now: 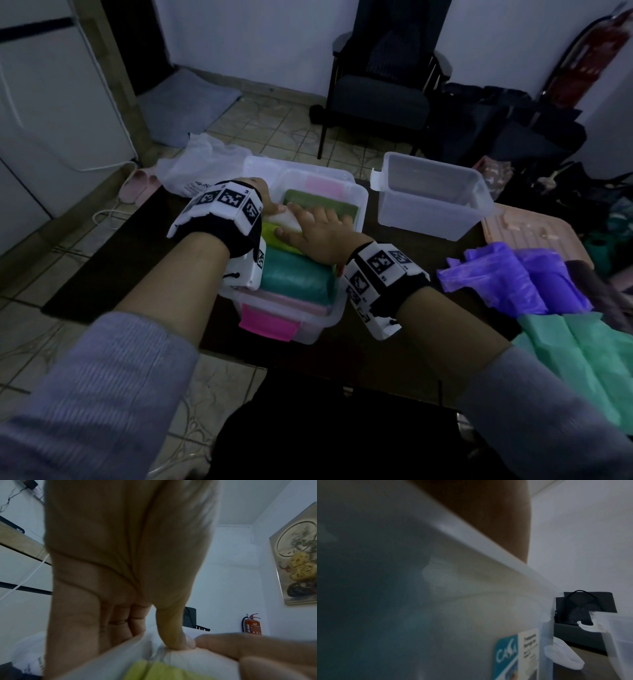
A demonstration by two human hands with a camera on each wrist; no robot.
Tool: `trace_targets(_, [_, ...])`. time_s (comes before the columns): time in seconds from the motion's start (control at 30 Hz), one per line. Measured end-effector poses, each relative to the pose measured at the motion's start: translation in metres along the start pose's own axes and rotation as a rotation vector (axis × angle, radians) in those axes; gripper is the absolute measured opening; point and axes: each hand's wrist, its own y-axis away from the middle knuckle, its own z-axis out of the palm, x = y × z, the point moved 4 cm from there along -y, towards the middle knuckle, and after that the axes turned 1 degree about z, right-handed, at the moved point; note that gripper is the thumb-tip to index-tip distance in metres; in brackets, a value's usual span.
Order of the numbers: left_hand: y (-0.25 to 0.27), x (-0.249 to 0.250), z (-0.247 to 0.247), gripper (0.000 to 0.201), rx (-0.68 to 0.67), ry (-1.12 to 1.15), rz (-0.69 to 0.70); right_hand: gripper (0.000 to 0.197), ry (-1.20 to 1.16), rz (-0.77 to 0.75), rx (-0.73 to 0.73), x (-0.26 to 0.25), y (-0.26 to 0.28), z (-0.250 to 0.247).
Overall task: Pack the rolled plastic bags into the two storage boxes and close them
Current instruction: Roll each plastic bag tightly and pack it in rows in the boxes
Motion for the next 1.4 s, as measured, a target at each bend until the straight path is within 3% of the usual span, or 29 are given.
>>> trace_targets(0.13, [0.003,0.006,-0.004,0.040,-0.018,-0.020,0.002,0.067,-0.107,-0.037,0.119,0.003,0.005,-0.003])
trace_targets(0.27, [0.013,0.029,-0.019,0.027,0.065,-0.048,0.034,0.049,-0.427,-0.149,0.374,0.013,0.022,-0.013])
trace_targets(0.4, [0.022,0.079,-0.041,0.037,0.117,0.084,0.159,0.042,-0.521,-0.062,0.516,0.048,0.047,-0.016])
trace_targets(0.47, [0.033,0.111,-0.044,0.046,0.119,0.101,0.245,0.040,-0.528,0.005,0.524,0.074,0.059,-0.014])
trace_targets(0.6, [0.059,0.175,-0.016,0.044,0.077,0.132,0.409,0.037,-0.433,0.150,0.563,0.131,0.092,-0.003])
trace_targets(0.8, [0.082,0.227,0.082,0.050,-0.174,0.139,0.480,0.037,-0.354,0.452,0.603,0.209,0.158,0.017])
trace_targets(0.97, [0.090,0.230,0.155,0.063,-0.274,0.109,0.411,0.040,-0.293,0.787,0.610,0.254,0.210,0.036])
trace_targets(1.1, [0.095,0.223,0.184,0.063,-0.237,0.059,0.397,0.047,-0.242,1.020,0.550,0.274,0.237,0.049])
trace_targets(1.27, [0.097,0.209,0.204,0.065,-0.231,0.022,0.385,0.042,-0.186,1.079,0.448,0.284,0.243,0.054])
trace_targets(1.4, [0.099,0.198,0.212,0.062,-0.160,0.018,0.429,0.054,-0.280,1.098,0.383,0.285,0.243,0.052])
